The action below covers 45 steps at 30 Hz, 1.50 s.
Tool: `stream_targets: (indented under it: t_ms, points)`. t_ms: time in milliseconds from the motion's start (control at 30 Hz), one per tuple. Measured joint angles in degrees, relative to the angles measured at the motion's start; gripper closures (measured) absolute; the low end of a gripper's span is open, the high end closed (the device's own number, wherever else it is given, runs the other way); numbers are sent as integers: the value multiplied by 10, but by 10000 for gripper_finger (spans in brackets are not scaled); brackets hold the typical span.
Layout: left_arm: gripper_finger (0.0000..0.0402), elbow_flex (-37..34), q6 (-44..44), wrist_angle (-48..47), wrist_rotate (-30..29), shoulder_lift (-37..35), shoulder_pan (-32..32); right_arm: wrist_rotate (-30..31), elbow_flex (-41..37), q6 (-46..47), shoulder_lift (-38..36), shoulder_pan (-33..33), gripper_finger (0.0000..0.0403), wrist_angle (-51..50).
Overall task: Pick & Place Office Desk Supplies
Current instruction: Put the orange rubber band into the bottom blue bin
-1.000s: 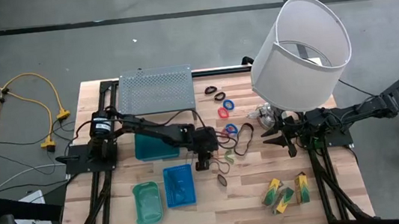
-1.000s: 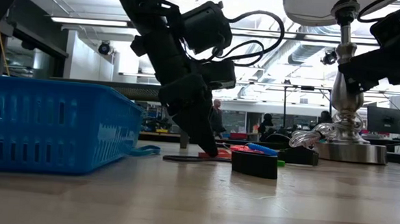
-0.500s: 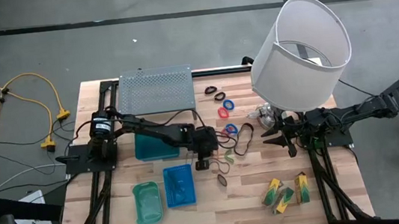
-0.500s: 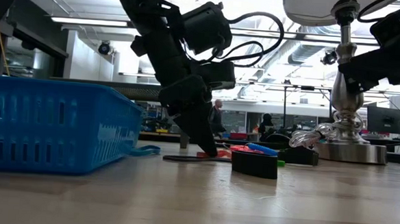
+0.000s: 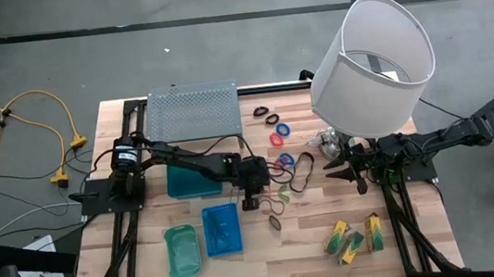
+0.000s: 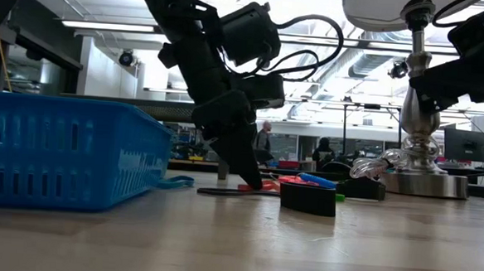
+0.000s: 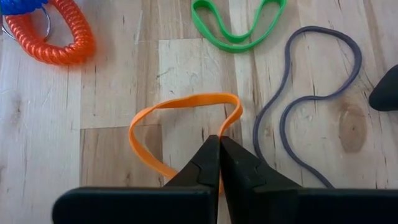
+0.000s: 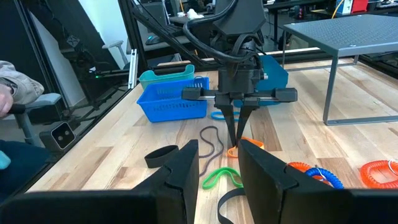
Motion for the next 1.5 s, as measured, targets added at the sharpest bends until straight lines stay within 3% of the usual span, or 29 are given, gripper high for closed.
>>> stream_targets:
  t_ms: [467,900,1100,1500]
  points:
    - [401,-1,3,20,17,-31,0,0,0,0,0,0,302,0]
    - [401,-1,20,-76,10,-209,2,0,0,0,0,0,302,0]
    - [401,0,17,-143,-61,-272,-28,0,0,0,1,0,302,0]
    - [401,-1,-181,-283,-105,-300,-171,0,0,0,1,0,302,0]
